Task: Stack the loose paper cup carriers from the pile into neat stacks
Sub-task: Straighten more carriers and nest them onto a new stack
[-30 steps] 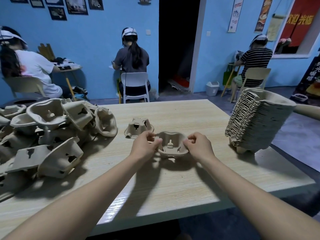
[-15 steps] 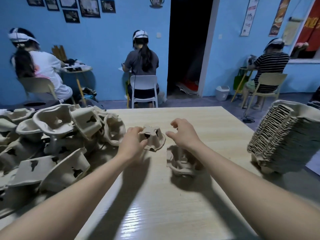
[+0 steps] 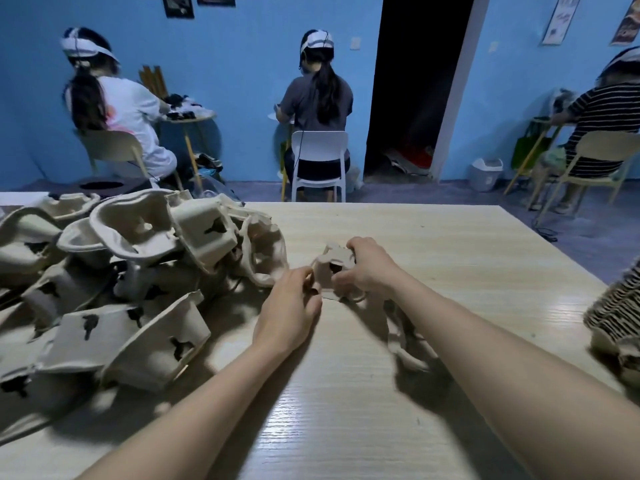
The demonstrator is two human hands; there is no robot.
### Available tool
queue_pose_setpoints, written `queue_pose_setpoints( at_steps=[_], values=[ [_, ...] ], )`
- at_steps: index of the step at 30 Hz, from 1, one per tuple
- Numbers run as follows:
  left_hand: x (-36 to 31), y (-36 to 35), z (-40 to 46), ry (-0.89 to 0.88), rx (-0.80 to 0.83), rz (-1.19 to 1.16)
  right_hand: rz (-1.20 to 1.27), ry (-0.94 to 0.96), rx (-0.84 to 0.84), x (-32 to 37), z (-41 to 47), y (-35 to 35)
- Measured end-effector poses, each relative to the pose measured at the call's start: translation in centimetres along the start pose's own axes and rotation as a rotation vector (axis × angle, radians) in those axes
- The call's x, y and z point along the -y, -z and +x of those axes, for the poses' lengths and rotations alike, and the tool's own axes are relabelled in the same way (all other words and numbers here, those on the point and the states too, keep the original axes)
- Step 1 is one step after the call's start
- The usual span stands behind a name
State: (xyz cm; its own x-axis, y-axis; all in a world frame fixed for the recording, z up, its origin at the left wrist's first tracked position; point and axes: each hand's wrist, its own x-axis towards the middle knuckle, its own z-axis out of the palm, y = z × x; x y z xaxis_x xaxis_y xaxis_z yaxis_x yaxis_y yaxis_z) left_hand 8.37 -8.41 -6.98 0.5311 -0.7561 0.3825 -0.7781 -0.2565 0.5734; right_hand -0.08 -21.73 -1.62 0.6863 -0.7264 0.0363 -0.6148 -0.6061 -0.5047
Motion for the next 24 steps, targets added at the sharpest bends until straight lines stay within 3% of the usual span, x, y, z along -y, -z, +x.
queue_pose_setpoints(
  at_steps=[8, 13, 17, 21, 24],
  values=[
    [-0.5, 0.5, -0.1, -0.082, -0.123, 0.002, 0.089, 0.037, -0.067, 0.8, -0.7, 1.8],
    [-1.8, 1.5, 0.1, -0.282, -0.322, 0.207, 0.305, 0.014, -0.052, 1.2, -2.0, 3.8],
    [-3.6, 2.8, 0.3, -0.453, -0.336, 0.208, 0.408, 0.016, -0.035, 0.8, -3.6, 5.3],
    [-6.1, 4.4, 0.0, -0.505, -0.330, 0.064, 0.548, 0.029, -0.056, 0.1, -6.2, 7.6],
    [-8.5, 5.2, -0.1, -0.368, -0.343, -0.161, 0.586, -0.008, -0.173, -1.2, -7.7, 8.7]
  ],
)
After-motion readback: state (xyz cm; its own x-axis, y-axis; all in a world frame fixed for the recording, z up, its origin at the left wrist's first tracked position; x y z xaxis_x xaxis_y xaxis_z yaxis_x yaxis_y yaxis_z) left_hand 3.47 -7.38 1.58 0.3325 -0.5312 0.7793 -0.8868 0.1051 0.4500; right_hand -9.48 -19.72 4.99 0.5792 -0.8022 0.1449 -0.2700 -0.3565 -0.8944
